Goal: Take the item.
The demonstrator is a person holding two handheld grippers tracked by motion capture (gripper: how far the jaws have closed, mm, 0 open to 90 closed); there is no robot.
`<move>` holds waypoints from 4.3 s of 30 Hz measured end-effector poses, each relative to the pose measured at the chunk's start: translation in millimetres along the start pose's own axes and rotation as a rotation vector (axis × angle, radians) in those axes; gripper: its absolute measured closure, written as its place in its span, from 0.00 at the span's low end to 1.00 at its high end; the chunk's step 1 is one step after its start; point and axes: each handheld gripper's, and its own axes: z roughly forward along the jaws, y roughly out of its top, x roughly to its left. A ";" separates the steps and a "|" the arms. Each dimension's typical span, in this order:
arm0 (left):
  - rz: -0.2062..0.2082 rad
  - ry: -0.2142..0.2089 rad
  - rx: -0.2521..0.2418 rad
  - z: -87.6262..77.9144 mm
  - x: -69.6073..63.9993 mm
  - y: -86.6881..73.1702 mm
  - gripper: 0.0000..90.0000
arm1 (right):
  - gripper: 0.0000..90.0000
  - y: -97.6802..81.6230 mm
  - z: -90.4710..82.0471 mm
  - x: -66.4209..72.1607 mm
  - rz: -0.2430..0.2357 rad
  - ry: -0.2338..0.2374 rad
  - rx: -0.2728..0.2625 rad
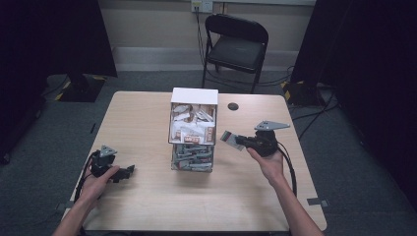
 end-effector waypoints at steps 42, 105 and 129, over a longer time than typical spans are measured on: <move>0.000 0.000 -0.001 0.0 0.0 -0.1 0.00 | 0.85 -33.2 70.6 -37.9 0.129 -0.087 0.137; 0.000 0.000 -0.001 0.0 0.0 -0.1 0.00 | 0.20 -27.1 25.6 -36.0 0.175 -0.202 0.090; -0.004 0.002 -0.004 0.0 -0.5 -0.3 0.00 | 0.20 -53.3 -43.9 -16.9 0.165 -0.322 0.104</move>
